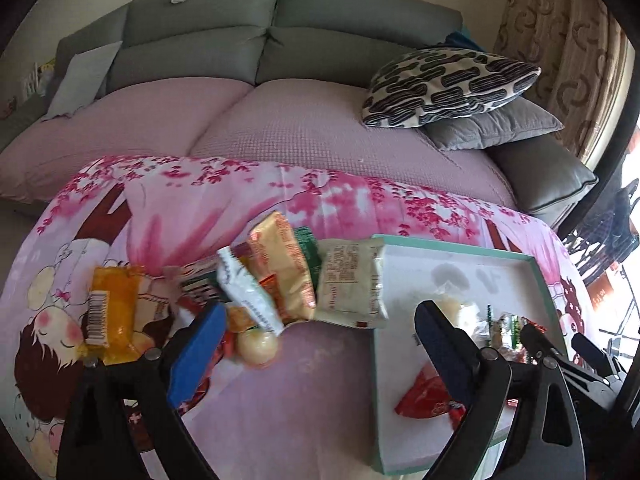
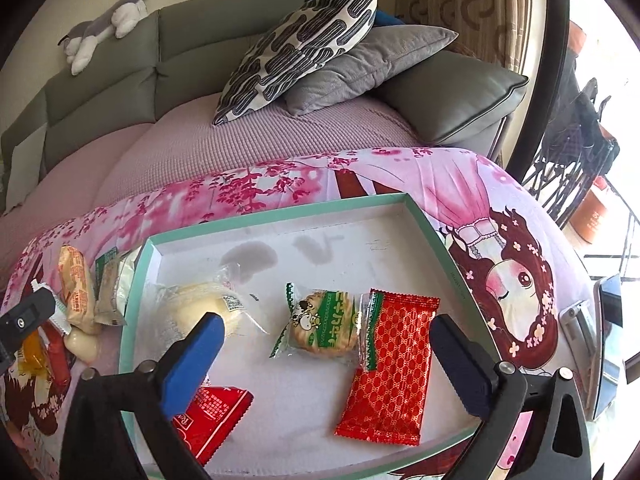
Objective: Organize snacks
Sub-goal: 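Move both tools back toward the remaining snacks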
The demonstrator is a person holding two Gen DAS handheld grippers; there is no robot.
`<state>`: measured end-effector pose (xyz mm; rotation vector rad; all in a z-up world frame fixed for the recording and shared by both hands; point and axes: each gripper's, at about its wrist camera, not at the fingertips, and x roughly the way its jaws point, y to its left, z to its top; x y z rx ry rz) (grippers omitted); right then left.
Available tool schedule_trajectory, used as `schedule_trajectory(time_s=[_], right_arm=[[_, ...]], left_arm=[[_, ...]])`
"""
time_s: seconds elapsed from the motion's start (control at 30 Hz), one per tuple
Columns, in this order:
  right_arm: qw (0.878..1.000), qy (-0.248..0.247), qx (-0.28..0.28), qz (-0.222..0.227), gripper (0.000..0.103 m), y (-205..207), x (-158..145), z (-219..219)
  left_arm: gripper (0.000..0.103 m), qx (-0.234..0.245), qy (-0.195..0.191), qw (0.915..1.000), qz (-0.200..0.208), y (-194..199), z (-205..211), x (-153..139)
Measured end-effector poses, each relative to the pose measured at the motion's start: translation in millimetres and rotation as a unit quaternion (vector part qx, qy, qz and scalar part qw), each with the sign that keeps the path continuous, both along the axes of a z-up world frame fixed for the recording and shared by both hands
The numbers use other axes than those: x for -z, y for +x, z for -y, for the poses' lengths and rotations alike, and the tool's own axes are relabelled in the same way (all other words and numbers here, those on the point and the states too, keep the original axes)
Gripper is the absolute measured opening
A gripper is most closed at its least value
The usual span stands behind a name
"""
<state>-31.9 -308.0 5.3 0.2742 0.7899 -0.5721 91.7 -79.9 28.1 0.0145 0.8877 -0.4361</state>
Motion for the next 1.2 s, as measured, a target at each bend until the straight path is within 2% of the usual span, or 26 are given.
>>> schedule_trajectory(time_s=[0.2,0.37,0.47,0.73,0.97,1.2], right_arm=[[0.999,0.027,-0.035,0.005,0.103,11,3,-22],[0.996,0.050,-0.079,0.009,0.103,22,4,-50],[0.995,0.038,-0.097,0.002,0.103,26,4,-66],[0.989,0.042,-0.142,-0.006,0.103,37,9,-99],[0.982,0.035,-0.182,-0.026,0.103,46,20,-130],[0.973,0.030,-0.225,-0.033,0.103,52,28,-163]], left_arm=[[0.096,-0.058,0.037,0.9973,-0.025,4,-40,19],[0.096,-0.104,0.050,0.9910,-0.068,6,-73,36],[0.096,-0.130,0.050,0.9860,-0.091,6,-93,44],[0.096,-0.176,0.041,0.9787,-0.097,6,-129,42],[0.096,-0.193,0.022,0.9754,-0.104,11,-147,41],[0.096,-0.220,0.011,0.9685,-0.117,17,-165,47]])
